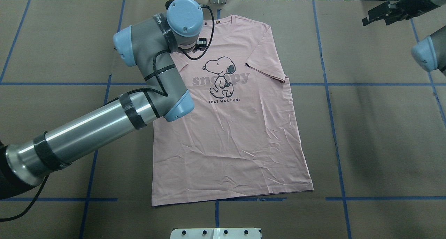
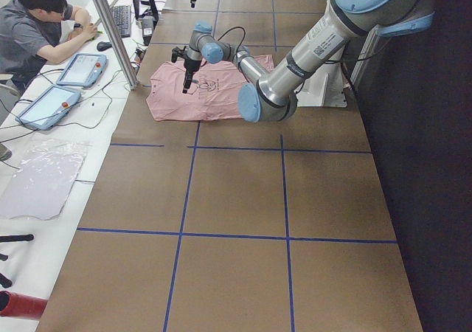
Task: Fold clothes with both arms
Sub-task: 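Move both grippers to the shirt hem nearest the robot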
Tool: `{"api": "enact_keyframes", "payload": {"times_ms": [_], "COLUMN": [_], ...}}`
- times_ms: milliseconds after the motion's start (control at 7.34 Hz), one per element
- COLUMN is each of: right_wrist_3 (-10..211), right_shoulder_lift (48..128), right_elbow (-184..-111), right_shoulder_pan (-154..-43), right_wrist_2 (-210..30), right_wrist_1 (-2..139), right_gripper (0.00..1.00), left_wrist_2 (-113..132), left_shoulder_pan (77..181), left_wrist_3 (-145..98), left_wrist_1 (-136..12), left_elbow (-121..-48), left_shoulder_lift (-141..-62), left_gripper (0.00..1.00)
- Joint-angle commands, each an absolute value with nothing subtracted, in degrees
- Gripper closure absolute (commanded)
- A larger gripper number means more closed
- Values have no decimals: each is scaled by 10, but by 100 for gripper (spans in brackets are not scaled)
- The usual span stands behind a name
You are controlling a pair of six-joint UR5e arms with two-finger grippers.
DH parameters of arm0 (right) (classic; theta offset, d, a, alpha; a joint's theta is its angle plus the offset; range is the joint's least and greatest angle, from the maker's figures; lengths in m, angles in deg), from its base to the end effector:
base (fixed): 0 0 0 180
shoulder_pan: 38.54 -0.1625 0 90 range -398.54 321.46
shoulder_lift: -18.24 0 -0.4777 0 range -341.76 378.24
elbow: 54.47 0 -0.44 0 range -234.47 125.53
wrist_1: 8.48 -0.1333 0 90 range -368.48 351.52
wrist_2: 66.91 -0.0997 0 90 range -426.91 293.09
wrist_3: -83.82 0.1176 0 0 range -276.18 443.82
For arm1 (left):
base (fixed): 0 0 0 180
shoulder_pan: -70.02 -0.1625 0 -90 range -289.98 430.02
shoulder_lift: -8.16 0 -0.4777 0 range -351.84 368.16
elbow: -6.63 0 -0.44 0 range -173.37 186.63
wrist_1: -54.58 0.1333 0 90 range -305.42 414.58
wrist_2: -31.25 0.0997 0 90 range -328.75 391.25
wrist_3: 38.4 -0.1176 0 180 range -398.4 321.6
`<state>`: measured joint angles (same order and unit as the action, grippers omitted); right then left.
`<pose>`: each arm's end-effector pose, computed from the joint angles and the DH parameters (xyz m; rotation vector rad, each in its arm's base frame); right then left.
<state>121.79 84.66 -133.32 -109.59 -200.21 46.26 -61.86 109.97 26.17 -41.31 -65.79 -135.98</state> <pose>-0.1941 -0.7276 0.4895 0.3554 -0.9974 -0.0139 0.6034 -0.6710 0.1996 0.3572 0.6527 -0.2215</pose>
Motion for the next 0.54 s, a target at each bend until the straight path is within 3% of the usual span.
{"api": "enact_keyframes", "payload": {"times_ms": [0, 409], "right_wrist_3": [1347, 1523], "right_shoulder_lift": [869, 1004], "right_elbow": [-1419, -1618], "right_shoulder_pan": [-1029, -864], "right_wrist_2": [-1953, -1823], "right_wrist_1": [469, 470], "right_gripper": [0, 0], "left_wrist_2": [-673, -687], "left_shoulder_pan": [1098, 1037], "left_wrist_3": [222, 236], "left_wrist_1": [-416, -448], "left_elbow": [-850, -999], "left_shoulder_lift": [-1249, -1157], "left_gripper": [0, 0]}}
